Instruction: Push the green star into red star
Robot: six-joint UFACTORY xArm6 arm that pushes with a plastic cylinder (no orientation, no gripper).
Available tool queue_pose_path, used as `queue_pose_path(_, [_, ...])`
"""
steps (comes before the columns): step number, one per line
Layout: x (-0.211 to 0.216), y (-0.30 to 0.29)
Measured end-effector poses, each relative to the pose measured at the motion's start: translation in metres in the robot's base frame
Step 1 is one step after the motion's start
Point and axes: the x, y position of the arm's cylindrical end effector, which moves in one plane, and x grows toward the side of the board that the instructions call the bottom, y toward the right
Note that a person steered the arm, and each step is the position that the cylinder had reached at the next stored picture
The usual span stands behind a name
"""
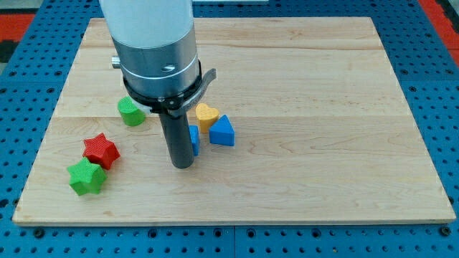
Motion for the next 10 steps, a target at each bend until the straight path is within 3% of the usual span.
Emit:
queue_pose_path(1, [0.035, -0.003])
queue_pose_path(2, [0.076, -0.047])
queue_pose_path(3, [0.087, -0.105])
queue_pose_path(5, [0.052, -0.147])
queue_pose_path(8, [0.035, -0.148])
queue_pose_path(10, [0.029, -0.118])
